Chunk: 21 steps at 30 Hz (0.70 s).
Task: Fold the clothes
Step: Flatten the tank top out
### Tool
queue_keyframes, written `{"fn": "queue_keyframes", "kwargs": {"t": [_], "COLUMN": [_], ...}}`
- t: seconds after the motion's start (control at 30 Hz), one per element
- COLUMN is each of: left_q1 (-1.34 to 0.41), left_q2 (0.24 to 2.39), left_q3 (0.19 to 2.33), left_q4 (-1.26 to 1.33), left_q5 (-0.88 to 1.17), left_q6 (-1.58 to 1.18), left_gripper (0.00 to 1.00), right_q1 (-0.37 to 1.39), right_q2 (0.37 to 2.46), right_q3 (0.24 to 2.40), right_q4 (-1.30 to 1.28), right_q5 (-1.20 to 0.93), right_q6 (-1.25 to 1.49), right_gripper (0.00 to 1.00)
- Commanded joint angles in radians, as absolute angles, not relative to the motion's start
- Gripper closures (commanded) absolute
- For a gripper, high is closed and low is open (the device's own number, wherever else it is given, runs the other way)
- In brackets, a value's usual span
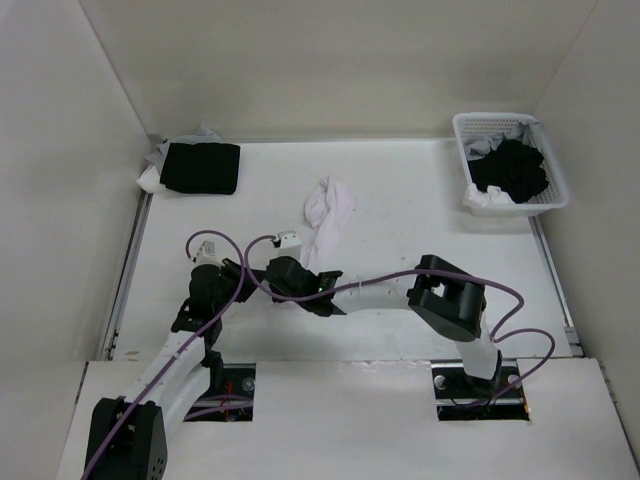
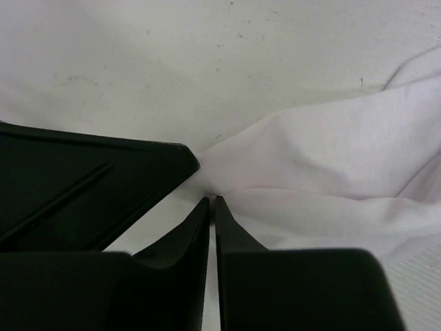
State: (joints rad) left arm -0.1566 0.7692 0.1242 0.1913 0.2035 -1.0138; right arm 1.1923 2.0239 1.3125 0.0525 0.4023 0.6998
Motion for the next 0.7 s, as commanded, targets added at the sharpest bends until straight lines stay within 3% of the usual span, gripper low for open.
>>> {"fn": "queue_keyframes", "kwargs": {"t": [0.0,0.27,0.43,0.5,0.6,0.67], "left_q1": [-0.145,-0.094,-0.070,-0.067,-0.067,-0.073], "left_q2": [0.773,0.785,0.795,0.788,0.772,0.752], "left_q3": [0.126,0.152,0.186,0.189,0.186,0.176], "left_q4": [0.233,0.233,0.233,0.233,0.227,0.216], "left_q5": [0.218,0.209,0.198,0.196,0.196,0.198], "left_q6": [-0.992,-0.983,-1.017,-1.035,-1.046,-1.051], "left_gripper": [0.99,0.99,0.99,0.99,0.99,0.99], "right_q1": [1.203,1.284,1.344,1.348,1.360,1.360], "right_q2": [1.961,1.627,1.263,1.162,1.059,1.025], "right_q3": [1.292,0.918,0.611,0.528,0.492,0.503], "right_q4": [0.061,-0.015,-0.262,-0.346,-0.432,-0.456], "right_q5": [0.416,0.491,0.598,0.604,0.646,0.658], "right_q6": [0.707,0.807,1.137,1.266,1.364,1.371], "right_gripper": [0.92,0.97,0.95,0.88,0.66,0.64]}}
